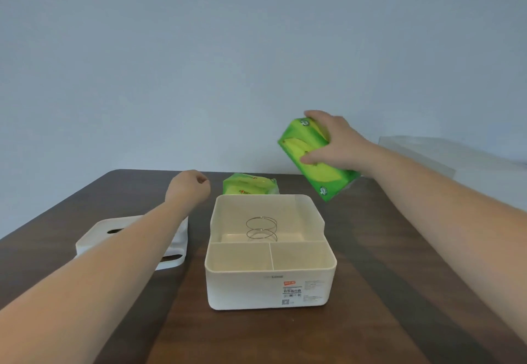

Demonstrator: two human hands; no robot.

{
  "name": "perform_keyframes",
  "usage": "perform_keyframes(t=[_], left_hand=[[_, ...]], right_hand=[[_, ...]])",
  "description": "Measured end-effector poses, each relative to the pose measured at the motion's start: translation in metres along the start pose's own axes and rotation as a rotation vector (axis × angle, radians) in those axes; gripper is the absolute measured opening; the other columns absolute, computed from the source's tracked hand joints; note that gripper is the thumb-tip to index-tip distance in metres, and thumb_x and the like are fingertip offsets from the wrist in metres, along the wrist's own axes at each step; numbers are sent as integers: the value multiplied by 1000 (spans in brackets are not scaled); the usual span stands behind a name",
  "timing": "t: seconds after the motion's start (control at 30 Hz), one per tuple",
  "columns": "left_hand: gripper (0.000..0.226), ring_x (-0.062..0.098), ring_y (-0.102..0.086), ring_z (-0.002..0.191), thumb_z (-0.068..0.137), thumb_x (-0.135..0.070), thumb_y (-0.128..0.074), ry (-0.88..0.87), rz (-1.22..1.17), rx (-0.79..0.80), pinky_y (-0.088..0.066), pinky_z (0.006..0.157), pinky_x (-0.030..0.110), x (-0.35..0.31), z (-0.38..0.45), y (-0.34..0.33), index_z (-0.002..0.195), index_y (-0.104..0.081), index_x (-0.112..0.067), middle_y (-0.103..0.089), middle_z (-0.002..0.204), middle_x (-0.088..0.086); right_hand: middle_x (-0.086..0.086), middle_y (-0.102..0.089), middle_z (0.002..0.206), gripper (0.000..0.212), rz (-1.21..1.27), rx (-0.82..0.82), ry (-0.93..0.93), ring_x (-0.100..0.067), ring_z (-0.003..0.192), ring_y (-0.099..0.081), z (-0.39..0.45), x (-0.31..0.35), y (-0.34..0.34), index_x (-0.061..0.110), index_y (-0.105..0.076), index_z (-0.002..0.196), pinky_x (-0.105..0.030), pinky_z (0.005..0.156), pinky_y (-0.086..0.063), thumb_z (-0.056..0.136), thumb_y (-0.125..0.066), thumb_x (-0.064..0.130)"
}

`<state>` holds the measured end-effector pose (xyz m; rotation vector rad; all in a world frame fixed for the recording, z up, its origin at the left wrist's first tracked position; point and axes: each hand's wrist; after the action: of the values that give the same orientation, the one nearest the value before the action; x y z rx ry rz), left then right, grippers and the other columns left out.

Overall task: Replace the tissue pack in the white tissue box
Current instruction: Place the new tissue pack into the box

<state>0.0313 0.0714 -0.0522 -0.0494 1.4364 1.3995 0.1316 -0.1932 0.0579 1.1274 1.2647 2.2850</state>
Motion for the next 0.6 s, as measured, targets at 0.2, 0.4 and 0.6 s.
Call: perform_keyframes(t=[0.2,0.4,0.6], left_hand=[[28,26,-63,100,90,-18,-47,23,51,13,-48,71,33,22,-7,20,104,-71,-14,-67,101,0],[30,18,-55,90,92,-17,-47,18,53,28,-46,69,25,44,-15,37,112,-69,-15,-62,100,-4],[31,19,-53,95,93,-18,-48,27,84,43,-48,85,32,59,-16,47,117,-67,-14,-67,120,3]], right_hand=[[1,-29,151,94,-180,406,410,-17,139,-30,-14,54,-30,37,-21,149,-32,114,-29,75,-78,24],[1,-29,147,97,-406,534,486,-27,134,-36,-11,56,-67,45,-21,146,-49,109,-36,67,-77,39],[3,-23,152,97,-470,530,490,-29,136,-33,-12,52,-73,51,-17,144,-50,109,-36,67,-75,43]])
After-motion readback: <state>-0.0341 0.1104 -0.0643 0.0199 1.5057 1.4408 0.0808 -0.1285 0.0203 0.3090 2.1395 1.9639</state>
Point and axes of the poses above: each hand's wrist, its own z-axis towards the middle knuckle, its own y-axis out of the back of the hand, x = y × z
